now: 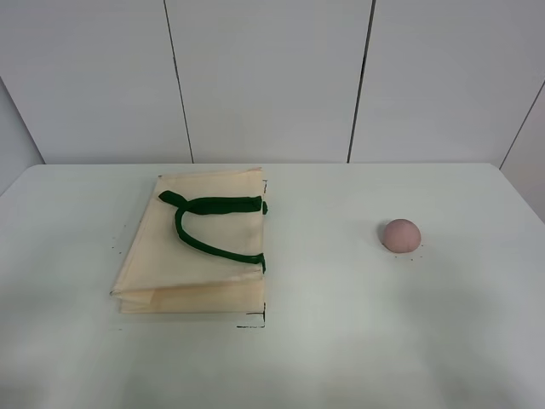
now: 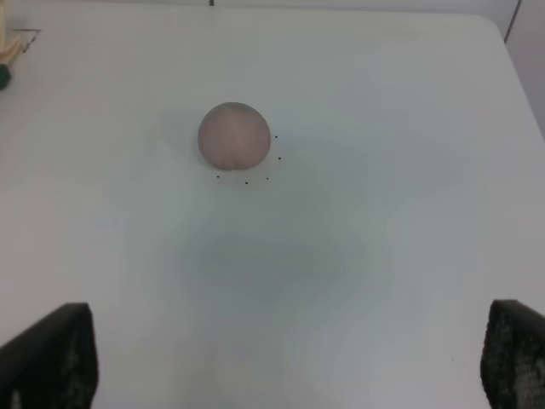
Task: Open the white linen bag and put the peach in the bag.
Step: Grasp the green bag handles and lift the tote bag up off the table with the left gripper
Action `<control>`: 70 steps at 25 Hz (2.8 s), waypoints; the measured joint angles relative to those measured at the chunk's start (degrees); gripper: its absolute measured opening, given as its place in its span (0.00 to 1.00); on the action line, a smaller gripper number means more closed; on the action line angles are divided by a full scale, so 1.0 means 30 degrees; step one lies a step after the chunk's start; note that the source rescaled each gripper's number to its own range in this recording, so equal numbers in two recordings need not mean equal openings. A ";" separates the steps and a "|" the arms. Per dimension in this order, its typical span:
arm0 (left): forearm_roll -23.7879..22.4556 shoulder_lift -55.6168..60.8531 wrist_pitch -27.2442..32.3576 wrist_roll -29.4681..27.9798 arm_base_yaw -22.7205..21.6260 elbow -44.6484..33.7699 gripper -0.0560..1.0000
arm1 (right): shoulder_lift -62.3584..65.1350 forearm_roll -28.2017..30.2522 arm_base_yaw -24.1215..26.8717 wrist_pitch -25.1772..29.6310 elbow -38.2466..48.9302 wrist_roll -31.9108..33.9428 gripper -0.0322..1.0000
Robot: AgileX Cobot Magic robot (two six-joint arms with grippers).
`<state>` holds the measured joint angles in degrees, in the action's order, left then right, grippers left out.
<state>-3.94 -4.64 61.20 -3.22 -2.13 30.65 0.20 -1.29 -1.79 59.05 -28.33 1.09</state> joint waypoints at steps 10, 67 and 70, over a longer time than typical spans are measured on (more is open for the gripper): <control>0.0000 -1.2406 -0.0193 0.0000 0.0000 0.6147 1.00 | 0.0000 0.0000 0.0000 0.0000 0.0000 0.0000 1.00; -0.0438 -4.1799 -0.4007 -0.6497 0.6725 2.2437 0.05 | 0.0000 0.0000 0.0000 0.0000 0.0000 0.0000 1.00; -0.0476 -4.0785 -0.2496 -0.6321 0.6699 2.4098 0.05 | 0.0000 0.0000 0.0000 0.0000 0.0000 0.0000 1.00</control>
<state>-5.37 -126.99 53.71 -22.18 17.96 102.95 0.20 -1.29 -1.79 59.05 -28.33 1.09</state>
